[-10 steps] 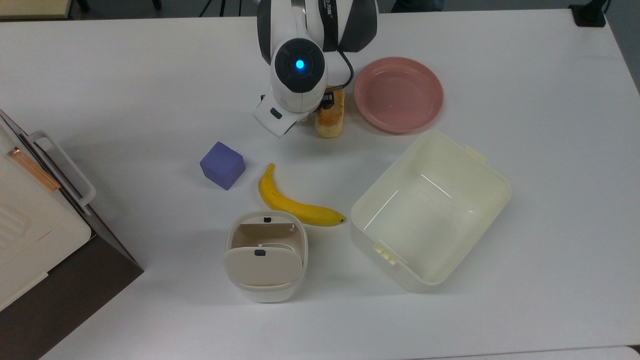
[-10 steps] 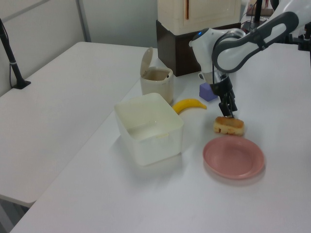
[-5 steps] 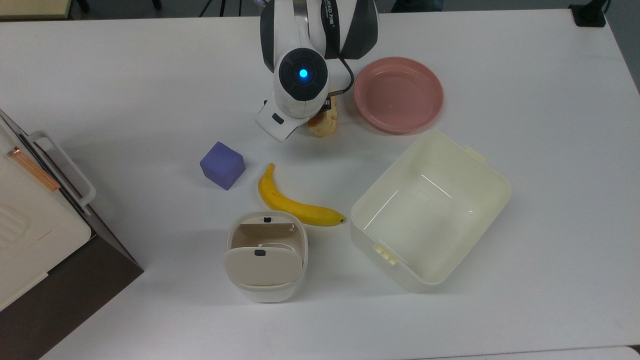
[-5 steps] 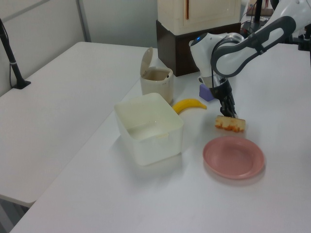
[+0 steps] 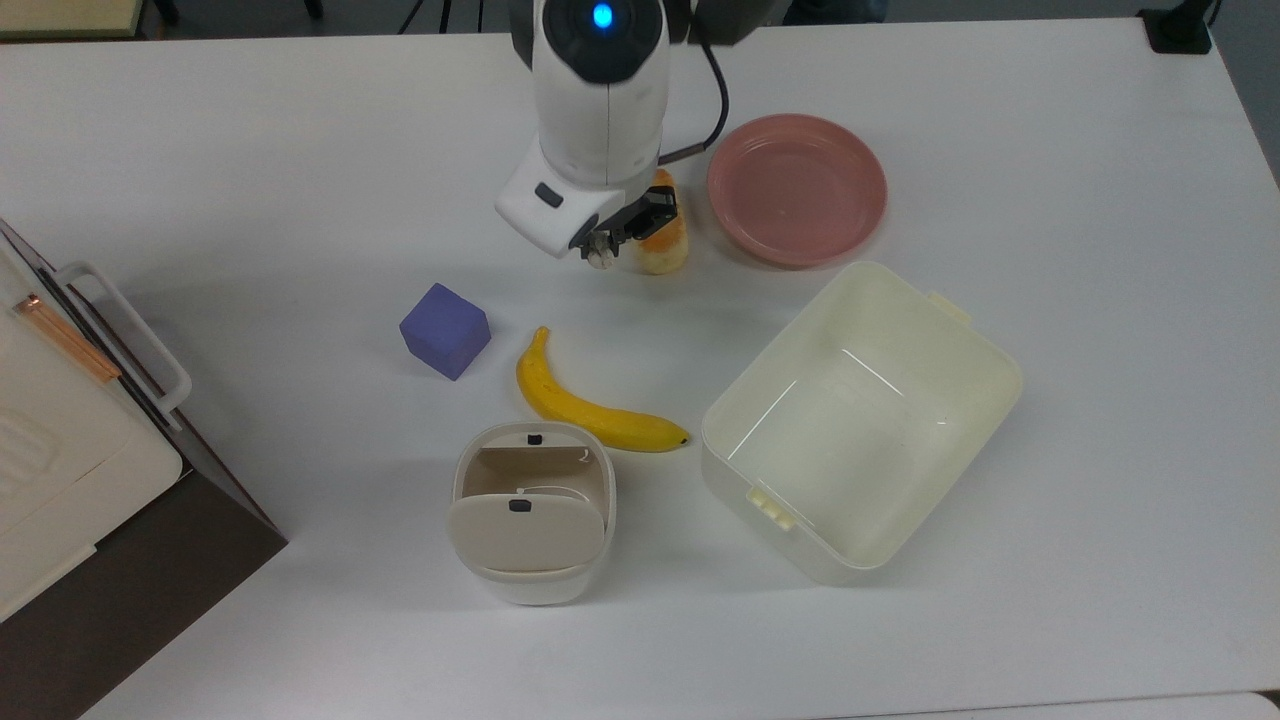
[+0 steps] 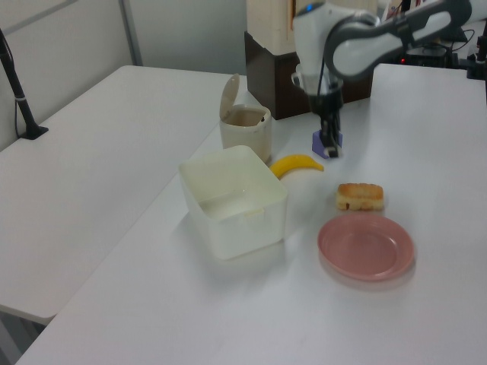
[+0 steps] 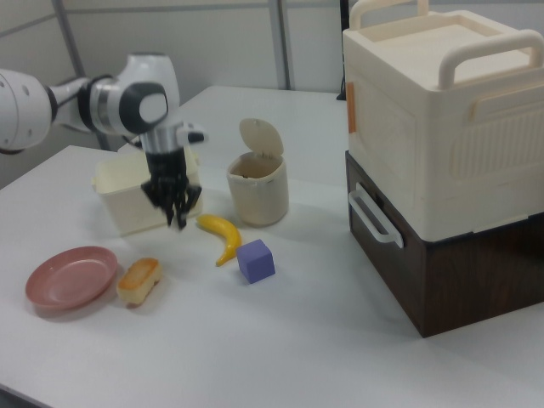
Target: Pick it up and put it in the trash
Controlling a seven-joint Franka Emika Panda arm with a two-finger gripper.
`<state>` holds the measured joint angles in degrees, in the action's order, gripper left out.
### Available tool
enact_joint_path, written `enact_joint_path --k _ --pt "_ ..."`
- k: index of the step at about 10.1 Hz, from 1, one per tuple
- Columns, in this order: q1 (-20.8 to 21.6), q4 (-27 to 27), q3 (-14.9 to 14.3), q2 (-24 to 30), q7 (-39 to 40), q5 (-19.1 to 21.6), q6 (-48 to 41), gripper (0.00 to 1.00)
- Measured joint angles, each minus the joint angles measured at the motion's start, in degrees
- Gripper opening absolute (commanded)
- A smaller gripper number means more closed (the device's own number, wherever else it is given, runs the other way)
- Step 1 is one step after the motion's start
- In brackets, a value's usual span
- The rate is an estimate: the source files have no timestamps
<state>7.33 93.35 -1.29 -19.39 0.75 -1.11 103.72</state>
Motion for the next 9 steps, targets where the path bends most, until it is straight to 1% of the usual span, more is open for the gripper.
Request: enact_joint_path --k 1,2,3,5,6,7,9 --pt "0.01 -2.42 0.0 0.24 0.25 0.05 3.88 0.0" --pt "0.08 -3.87 0.0 0.26 0.25 0.05 10.96 0.01" --pt "0.07 -3.99 -0.16 -0.17 -0.8 0.04 20.29 0.01" --pt "-0.39 -3.92 -0.5 -2.98 -2.71 -2.03 34.1 0.01" --pt "-0.62 -3.95 -0.8 -5.43 -4.48 -2.6 41.13 0.31" --pt "-0.57 -4.05 -1.87 -6.91 -5.57 -3.14 45.47 0.99" --pt "-0.8 -5.53 -4.42 -7.77 -7.71 -3.39 48.36 1.0"
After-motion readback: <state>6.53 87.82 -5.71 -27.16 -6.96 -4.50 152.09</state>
